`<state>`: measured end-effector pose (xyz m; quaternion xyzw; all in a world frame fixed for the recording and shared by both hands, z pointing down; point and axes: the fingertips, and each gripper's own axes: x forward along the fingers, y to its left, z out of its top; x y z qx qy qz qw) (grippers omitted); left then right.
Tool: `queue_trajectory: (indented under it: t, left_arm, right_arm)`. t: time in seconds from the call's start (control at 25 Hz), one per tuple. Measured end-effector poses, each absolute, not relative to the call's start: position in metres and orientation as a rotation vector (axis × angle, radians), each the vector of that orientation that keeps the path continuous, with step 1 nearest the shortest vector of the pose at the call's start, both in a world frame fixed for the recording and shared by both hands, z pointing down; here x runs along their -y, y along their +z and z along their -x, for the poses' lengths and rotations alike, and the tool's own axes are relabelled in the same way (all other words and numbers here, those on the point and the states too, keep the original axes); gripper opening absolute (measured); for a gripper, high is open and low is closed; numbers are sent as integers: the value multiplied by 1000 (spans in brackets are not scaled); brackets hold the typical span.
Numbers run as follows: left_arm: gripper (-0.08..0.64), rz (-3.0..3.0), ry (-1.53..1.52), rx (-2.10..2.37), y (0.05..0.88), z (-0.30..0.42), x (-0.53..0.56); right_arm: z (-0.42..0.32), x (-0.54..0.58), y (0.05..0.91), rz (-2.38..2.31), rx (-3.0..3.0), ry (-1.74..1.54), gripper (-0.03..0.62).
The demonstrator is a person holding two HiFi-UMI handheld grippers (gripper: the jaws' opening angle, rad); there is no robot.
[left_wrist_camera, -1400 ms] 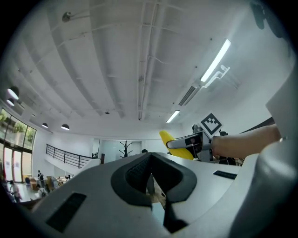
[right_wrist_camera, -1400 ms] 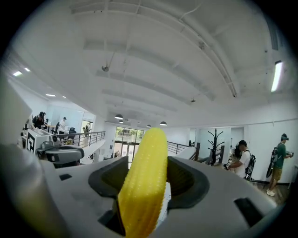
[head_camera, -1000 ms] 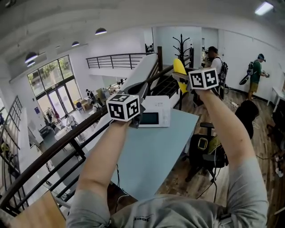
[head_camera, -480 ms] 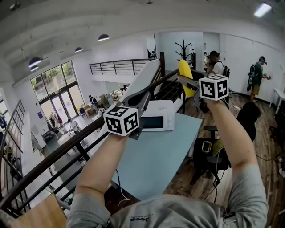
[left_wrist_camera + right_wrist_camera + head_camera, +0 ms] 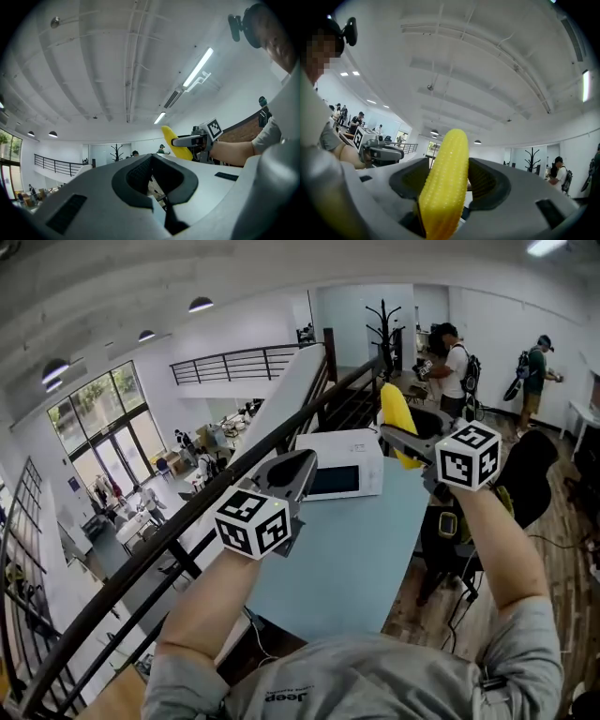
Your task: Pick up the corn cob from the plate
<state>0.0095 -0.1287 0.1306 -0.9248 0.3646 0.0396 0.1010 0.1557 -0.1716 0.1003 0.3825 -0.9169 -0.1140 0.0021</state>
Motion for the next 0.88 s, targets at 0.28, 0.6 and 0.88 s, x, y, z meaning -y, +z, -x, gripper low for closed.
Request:
queue_trajectory:
  t: [0.28, 0.6, 0.88]
  left_arm:
    - [18, 2832, 47, -1065, 204, 52, 126]
    - [18, 2900, -17, -1132, 302, 49, 121]
    - [18, 2992, -64, -1316, 400, 26, 113]
  right_arm:
    - [-90, 166, 177, -1161, 2820, -203, 267]
    - [-74, 160, 289, -1026, 2788, 5, 268]
    - [-82, 157, 401, -922, 2734, 230, 267]
